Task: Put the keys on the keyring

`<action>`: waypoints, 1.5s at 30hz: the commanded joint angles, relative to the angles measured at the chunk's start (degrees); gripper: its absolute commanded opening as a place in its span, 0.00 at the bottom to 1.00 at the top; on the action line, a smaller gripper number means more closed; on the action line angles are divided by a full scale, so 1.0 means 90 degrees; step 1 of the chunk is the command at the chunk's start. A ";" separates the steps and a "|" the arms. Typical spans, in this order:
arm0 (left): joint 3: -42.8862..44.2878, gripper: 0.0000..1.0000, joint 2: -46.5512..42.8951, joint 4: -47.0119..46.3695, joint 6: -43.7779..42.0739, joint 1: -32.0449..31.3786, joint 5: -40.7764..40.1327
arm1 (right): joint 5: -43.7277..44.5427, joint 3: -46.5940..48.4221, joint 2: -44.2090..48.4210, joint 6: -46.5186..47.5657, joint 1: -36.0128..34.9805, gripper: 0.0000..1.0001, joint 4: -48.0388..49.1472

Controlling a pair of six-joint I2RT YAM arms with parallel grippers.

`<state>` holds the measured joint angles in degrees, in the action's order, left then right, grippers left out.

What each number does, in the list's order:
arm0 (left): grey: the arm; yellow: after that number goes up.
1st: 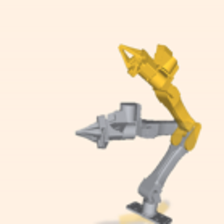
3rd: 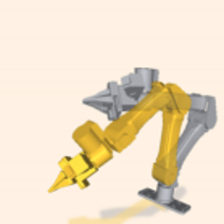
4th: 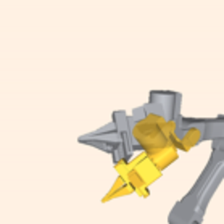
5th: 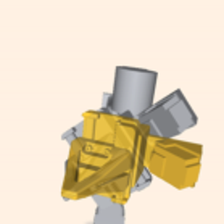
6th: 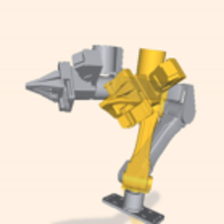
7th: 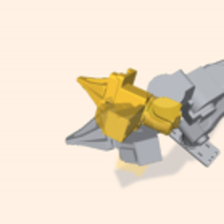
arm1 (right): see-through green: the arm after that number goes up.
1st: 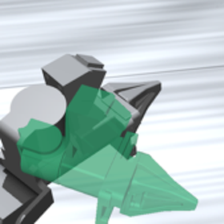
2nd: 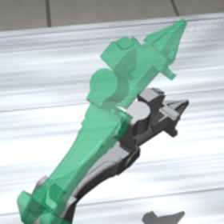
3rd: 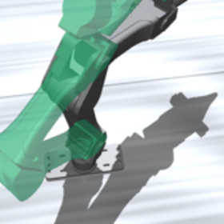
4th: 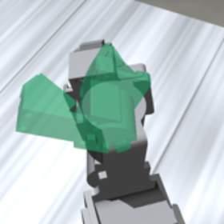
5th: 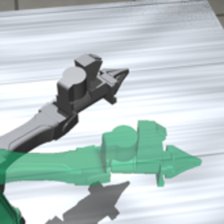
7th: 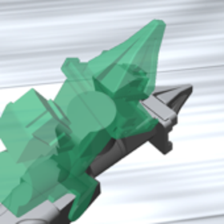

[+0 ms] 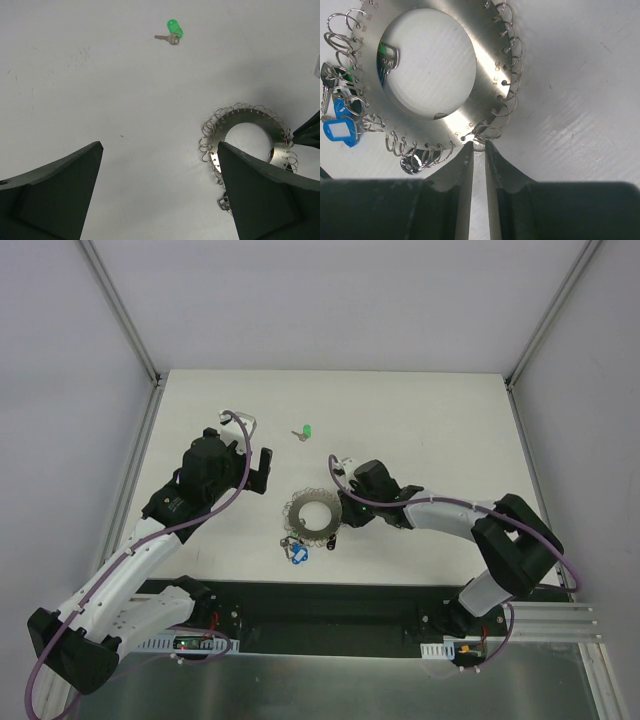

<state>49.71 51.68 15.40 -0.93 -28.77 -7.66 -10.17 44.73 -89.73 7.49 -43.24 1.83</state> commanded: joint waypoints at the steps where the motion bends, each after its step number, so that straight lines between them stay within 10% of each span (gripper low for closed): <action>1: -0.0036 0.99 -0.0117 -0.0139 -0.0033 0.0033 0.0060 | 0.0183 0.0264 -0.0127 -0.0177 -0.0097 0.18 -0.0027; 45: -0.0055 0.99 -0.0137 -0.0139 -0.0053 0.0033 0.0119 | 0.1649 0.0528 -0.0088 -0.0119 -0.0449 0.24 -0.0515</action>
<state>49.65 51.57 15.40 -0.93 -28.77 -7.51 5.58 48.21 -89.84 5.78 -47.64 -2.48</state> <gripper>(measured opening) 0.991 0.245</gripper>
